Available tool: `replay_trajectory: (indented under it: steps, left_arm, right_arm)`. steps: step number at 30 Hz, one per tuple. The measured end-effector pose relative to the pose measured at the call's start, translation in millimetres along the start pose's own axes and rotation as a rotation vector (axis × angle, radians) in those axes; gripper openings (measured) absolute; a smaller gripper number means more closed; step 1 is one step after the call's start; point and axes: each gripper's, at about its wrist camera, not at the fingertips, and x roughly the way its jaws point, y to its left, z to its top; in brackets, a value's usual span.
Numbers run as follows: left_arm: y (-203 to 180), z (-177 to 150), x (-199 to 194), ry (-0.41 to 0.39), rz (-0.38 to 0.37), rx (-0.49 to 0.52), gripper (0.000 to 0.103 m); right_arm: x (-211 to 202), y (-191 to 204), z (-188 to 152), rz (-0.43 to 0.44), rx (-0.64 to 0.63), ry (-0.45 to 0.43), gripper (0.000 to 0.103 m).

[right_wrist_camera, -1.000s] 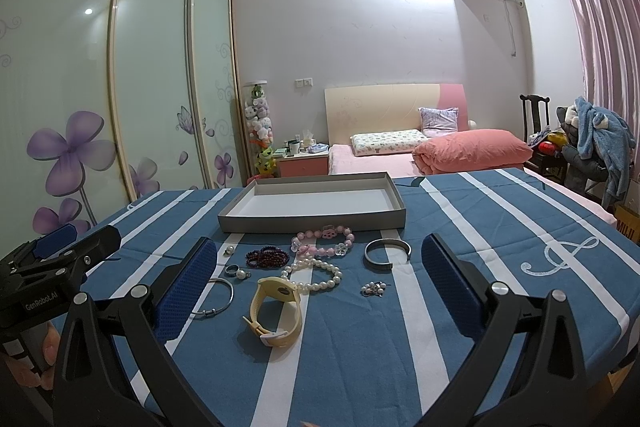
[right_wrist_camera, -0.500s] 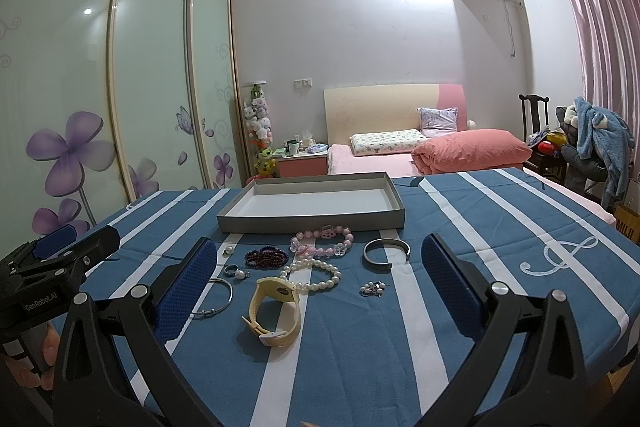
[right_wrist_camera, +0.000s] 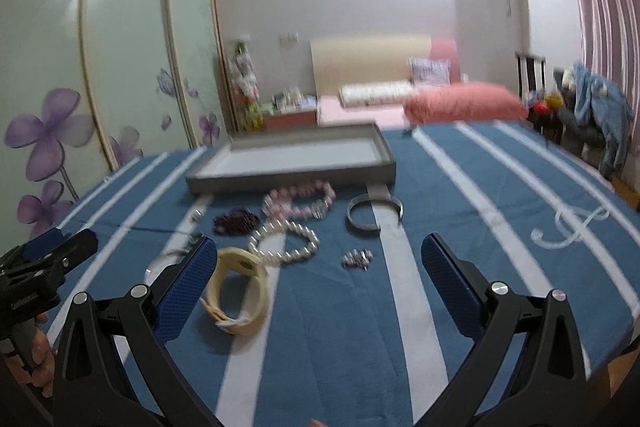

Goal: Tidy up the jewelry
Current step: 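Lower the left gripper onto the silver bangle and close it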

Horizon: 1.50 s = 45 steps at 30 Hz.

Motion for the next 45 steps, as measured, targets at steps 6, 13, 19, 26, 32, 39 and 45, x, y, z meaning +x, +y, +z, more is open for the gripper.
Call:
replay_trajectory:
  steps: [6, 13, 19, 26, 32, 39, 45]
  left_arm:
    - [2.3, -1.3, 40.1, 0.134, -0.024, 0.003, 0.099]
    - [3.7, -2.0, 62.7, 0.203, -0.036, 0.006, 0.099]
    - [8.0, -3.9, 72.7, 0.248, -0.032, -0.008, 0.099]
    - [9.4, -5.9, 78.4, 0.281, -0.034, -0.011, 0.099]
    - [6.6, -6.7, 83.1, 0.311, -0.039, 0.001, 0.099]
    - [0.9, -7.8, 96.6, 0.368, -0.032, 0.023, 0.094]
    - [-9.4, -7.2, 109.4, 0.405, -0.015, 0.056, 0.093]
  right_arm:
    - [52.0, -16.9, -1.8, -0.061, 0.013, 0.198, 0.075]
    - [92.3, -23.5, -6.0, -0.094, 0.018, 0.349, 0.064]
    - [101.0, -11.6, -4.3, -0.117, -0.039, 0.390, 0.052]
    - [106.1, -10.1, -0.1, -0.105, -0.059, 0.393, 0.028]
    - [100.5, -6.2, -3.8, -0.059, -0.087, 0.388, 0.007]
    - [89.6, -25.7, -0.5, -0.030, 0.001, 0.353, 0.007]
    - [86.3, -22.0, 4.7, 0.002, 0.006, 0.329, 0.007]
